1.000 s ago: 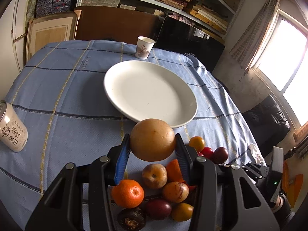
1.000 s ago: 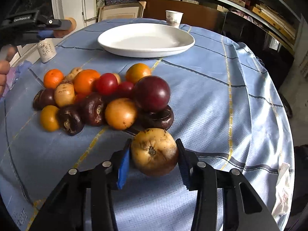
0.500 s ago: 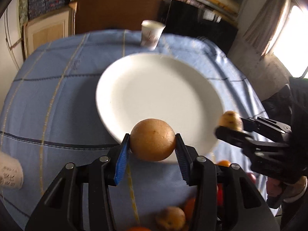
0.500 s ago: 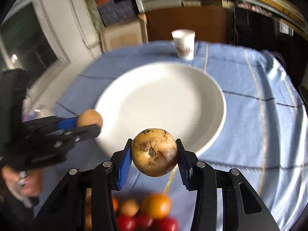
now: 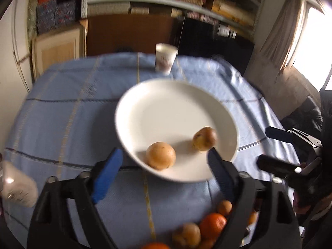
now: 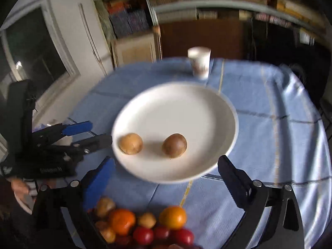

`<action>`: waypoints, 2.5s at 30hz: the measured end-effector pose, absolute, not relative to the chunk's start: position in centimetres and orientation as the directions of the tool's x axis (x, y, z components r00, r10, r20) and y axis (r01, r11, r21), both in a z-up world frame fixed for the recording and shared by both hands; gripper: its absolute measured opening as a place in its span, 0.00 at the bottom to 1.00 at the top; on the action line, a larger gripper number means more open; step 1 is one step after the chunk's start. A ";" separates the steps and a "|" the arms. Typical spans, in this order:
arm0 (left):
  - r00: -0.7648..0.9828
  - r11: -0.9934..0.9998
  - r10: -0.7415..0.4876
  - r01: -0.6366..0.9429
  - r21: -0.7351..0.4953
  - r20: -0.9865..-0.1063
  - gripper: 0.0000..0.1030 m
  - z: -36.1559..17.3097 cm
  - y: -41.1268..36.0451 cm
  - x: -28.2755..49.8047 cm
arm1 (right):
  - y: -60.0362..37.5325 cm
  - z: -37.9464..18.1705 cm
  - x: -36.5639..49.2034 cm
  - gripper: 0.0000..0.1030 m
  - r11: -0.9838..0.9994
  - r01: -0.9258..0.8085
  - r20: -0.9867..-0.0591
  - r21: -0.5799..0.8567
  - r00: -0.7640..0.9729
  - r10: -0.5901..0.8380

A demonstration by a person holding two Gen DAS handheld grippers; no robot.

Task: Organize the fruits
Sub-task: 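Carry both pears onto the white oval plate and open both tools, then grasp a dark red plum with the right tool while the left tool grasps an orange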

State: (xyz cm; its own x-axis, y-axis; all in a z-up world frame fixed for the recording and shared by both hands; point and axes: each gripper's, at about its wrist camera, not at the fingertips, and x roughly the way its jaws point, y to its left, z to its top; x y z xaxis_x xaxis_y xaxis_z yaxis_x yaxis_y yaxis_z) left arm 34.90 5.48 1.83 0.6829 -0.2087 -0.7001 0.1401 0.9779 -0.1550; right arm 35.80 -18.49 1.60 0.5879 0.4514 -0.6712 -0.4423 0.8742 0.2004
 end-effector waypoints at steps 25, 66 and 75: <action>0.737 0.992 -0.088 0.004 -0.125 -0.670 0.95 -2.7 6.5 22.2 | -25.2 -5.2 27.0 0.53 0.893 -0.424 -0.642 0.151 0.645 0.415; 0.613 0.985 -0.147 0.021 -0.171 -0.776 0.69 -6.4 6.8 23.7 | -24.0 -5.4 26.5 0.38 0.904 -0.410 -0.643 0.122 0.661 0.386; 0.592 0.986 -0.149 0.029 -0.164 -0.792 0.57 -7.0 6.7 24.2 | -24.0 -5.4 26.5 0.38 0.904 -0.409 -0.644 0.121 0.661 0.385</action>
State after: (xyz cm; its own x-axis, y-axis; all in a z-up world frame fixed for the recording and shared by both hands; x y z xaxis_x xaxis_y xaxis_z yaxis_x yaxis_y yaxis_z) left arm 24.23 6.71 -6.97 0.5924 -0.1493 -0.7917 0.0289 0.9860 -0.1644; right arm 26.53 -24.01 -5.44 0.6612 0.3851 -0.6438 -0.4092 0.9044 0.1207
